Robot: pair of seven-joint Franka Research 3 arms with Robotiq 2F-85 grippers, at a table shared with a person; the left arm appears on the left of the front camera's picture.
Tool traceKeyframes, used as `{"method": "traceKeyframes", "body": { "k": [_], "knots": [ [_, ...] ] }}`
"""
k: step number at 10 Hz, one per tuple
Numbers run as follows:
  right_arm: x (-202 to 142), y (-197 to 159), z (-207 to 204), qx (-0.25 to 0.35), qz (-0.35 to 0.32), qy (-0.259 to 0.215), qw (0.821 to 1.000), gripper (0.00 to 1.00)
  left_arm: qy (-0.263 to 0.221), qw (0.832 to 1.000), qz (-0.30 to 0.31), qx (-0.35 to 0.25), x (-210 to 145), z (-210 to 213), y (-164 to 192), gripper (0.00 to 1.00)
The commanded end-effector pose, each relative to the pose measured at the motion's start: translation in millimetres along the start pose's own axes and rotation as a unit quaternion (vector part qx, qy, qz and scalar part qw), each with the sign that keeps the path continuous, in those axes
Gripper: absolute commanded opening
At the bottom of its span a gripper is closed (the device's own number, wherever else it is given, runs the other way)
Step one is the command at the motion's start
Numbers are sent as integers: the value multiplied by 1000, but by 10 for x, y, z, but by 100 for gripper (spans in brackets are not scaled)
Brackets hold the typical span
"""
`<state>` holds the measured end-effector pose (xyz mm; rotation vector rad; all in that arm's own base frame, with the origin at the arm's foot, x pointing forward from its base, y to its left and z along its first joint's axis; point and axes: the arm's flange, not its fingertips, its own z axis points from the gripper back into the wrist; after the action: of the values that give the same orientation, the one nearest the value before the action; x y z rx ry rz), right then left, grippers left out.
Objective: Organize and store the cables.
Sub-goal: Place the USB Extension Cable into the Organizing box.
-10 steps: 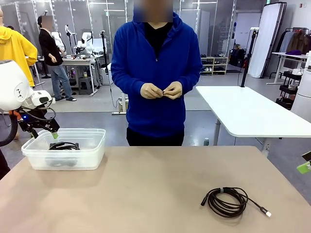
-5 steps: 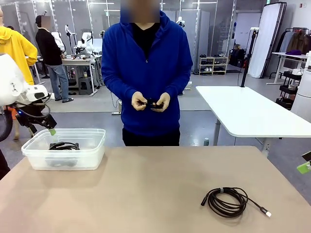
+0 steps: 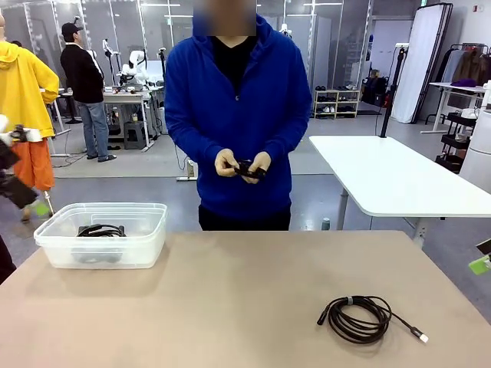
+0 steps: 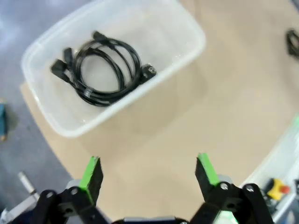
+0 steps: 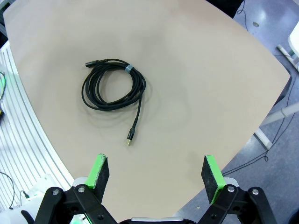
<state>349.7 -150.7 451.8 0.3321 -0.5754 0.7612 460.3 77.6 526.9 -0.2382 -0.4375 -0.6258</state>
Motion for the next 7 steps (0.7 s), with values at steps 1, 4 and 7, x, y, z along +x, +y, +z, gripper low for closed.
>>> {"method": "traceKeyframes", "body": {
  "k": [1, 4, 7],
  "knots": [
    [3, -7, 9, 3, 2, -7, 1000, 100, -36, 998, -40, -18, -398, 176, -61, 100],
    [3, -7, 9, 3, 2, -7, 1000, 100, -119, 982, -149, -18, -1008, 361, -204, 100],
    [3, -7, 9, 3, 2, -7, 1000, 100, -137, 978, -152, -30, -1250, 410, -208, 100]
  ]
}}
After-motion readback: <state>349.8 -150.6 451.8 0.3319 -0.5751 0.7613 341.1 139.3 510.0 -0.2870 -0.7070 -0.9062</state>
